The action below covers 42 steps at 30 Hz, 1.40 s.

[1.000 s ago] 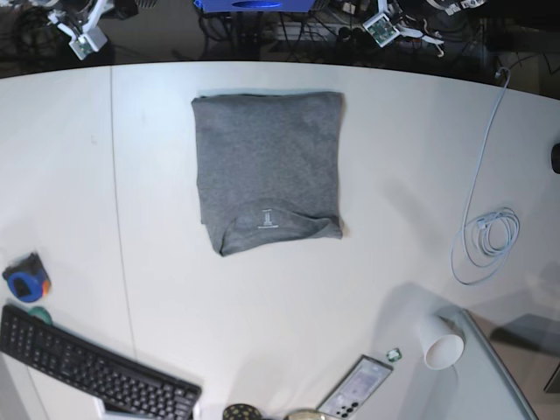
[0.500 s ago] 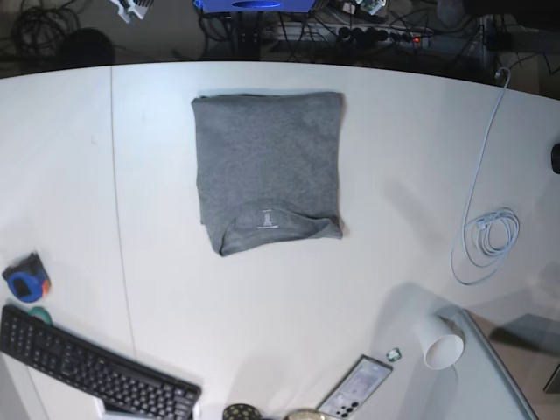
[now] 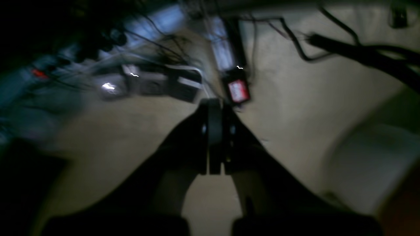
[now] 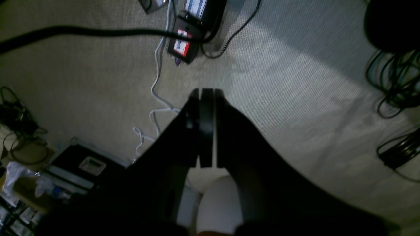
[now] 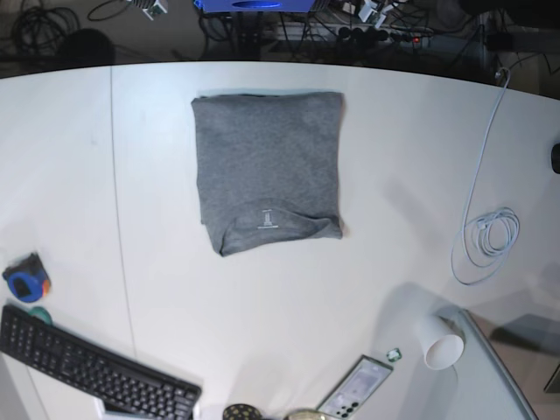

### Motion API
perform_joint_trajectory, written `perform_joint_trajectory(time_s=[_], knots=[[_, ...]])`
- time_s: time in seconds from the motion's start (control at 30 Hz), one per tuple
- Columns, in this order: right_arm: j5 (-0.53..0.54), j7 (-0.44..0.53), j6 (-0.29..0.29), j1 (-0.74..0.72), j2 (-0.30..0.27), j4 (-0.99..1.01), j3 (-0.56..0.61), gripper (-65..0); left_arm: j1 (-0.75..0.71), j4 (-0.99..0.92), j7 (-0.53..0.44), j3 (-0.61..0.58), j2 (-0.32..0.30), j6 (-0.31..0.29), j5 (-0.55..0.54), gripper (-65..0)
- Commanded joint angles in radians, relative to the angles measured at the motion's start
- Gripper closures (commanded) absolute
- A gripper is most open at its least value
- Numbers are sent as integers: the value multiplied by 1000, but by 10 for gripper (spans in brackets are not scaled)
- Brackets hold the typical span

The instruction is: Layout the t-shirt on the table in an organized manner, then fold the t-shirt properly

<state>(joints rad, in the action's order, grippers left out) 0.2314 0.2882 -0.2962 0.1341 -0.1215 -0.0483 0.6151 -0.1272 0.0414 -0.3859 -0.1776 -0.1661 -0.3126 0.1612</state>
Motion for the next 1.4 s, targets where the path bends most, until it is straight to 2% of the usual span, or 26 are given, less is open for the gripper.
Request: perform_joint_trajectory(time_s=[0.0, 0.1, 0.2, 0.57, 0.83, 1.03, 1.37], knots=[[0, 10, -8, 0, -11, -14, 1, -15, -5, 10, 2, 2, -3, 28, 2, 0], [0, 10, -8, -21, -11, -25, -1, -15, -4, 12, -5, 0, 13, 105, 2, 0], [3, 13, -8, -31, -10, -31, -2, -15, 2, 12, -5, -6, 17, 134, 10, 0], [4, 18, -8, -23, 7, -94, -4, -15, 4, 10, -6, -9, 6, 134, 11, 0], [4, 13, -7, -35, 76, -84, -4, -15, 8, 12, -8, -10, -13, 135, 11, 0], [4, 13, -7, -27, 84, -84, -2, -15, 7, 10, -8, -10, -33, 135, 11, 0], [4, 16, -7, -35, 76, -89, -2, -15, 14, 47, -8, -9, -33, 135, 11, 0]])
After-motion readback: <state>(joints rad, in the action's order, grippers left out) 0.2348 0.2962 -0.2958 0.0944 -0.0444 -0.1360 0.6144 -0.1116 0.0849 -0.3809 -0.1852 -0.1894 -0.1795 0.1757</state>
